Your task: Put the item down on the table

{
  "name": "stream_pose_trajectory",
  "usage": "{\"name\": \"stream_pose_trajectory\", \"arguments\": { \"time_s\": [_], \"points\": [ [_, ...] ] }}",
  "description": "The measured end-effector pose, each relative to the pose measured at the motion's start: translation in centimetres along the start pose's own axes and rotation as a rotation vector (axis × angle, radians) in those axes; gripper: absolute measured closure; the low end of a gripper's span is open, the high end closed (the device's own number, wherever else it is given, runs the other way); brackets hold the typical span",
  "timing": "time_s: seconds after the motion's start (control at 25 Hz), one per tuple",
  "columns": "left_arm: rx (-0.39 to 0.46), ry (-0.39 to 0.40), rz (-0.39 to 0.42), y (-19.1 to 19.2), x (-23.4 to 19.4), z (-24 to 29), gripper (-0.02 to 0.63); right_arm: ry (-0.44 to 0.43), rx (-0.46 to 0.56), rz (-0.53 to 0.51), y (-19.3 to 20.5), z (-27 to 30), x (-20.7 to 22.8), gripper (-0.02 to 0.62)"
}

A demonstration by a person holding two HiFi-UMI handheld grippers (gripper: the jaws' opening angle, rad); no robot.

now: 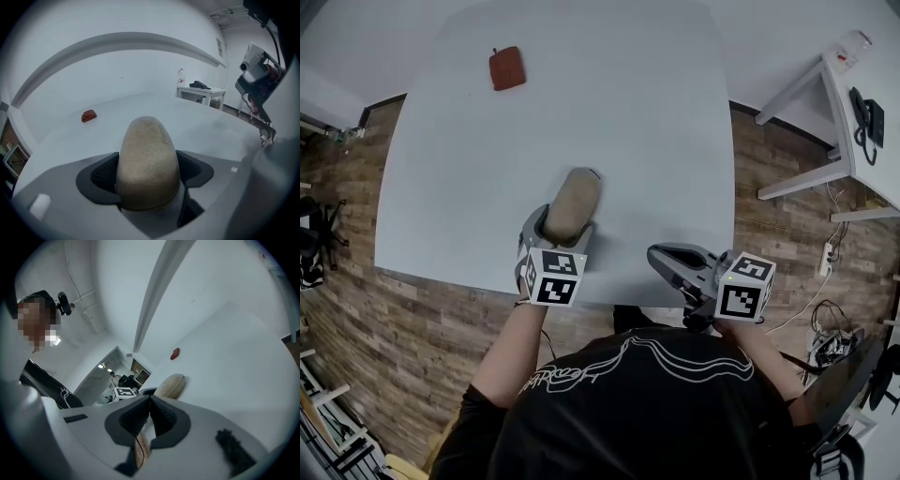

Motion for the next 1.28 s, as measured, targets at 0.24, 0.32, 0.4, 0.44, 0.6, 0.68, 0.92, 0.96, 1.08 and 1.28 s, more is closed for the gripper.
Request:
{"name": "stream_pose_trajectory", "arguments": {
  "time_s": [0.24,0.32,0.4,0.44,0.6,0.68,0.92,0.96,1.08,1.28],
  "points": [
    [0.051,-0.014,-0.041,-1.1,-0.2,-2.1,0.196,0.011,0.009,-0.041,0.8,-0.7,-2.1,0.588],
    [0.073,0.008,-0.079,-1.5,0.0,-4.1,0.196,0.004,0.027,-0.045,1.1,-0.9,-3.3,0.588],
    [0.09,0.052,-0.129,-2.1,0.5,-6.3,0.198,-0.009,0.035,-0.055,1.4,-1.0,-4.5,0.588],
    [0.099,0.075,-0.159,-2.3,0.9,-7.6,0.198,-0.015,0.037,-0.066,1.6,-1.1,-5.2,0.588],
    [0.167,0.16,-0.26,-2.3,2.9,-15.5,0.204,-0.044,0.056,-0.118,3.9,-2.0,-9.5,0.588],
    [0.206,0.187,-0.287,-1.9,3.7,-19.9,0.223,-0.063,0.069,-0.147,4.9,-2.2,-12.0,0.588],
    [0.372,0.3,-0.41,-1.7,5.4,-32.8,0.367,-0.157,0.103,-0.275,7.3,-2.9,-20.7,0.588],
    [0.407,0.306,-0.4,-1.6,5.7,-34.9,0.434,-0.172,0.106,-0.301,7.9,-3.1,-22.3,0.588],
    [0.489,0.307,-0.344,-1.3,7.2,-40.1,0.601,-0.187,0.113,-0.358,9.6,-3.9,-26.0,0.588],
    [0.491,0.381,-0.251,0.3,10.6,-43.5,0.601,-0.153,0.151,-0.377,11.4,-5.2,-28.5,0.588]
  ]
}}
Point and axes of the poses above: the fingertips, and each gripper's own axes: z forward along the fingers, x to its right, y out of its underside, the point moved 2 cm from there along -z, backward along the fingers, and after that the axes turned 5 degrees about -y, right-handed, at the moved point
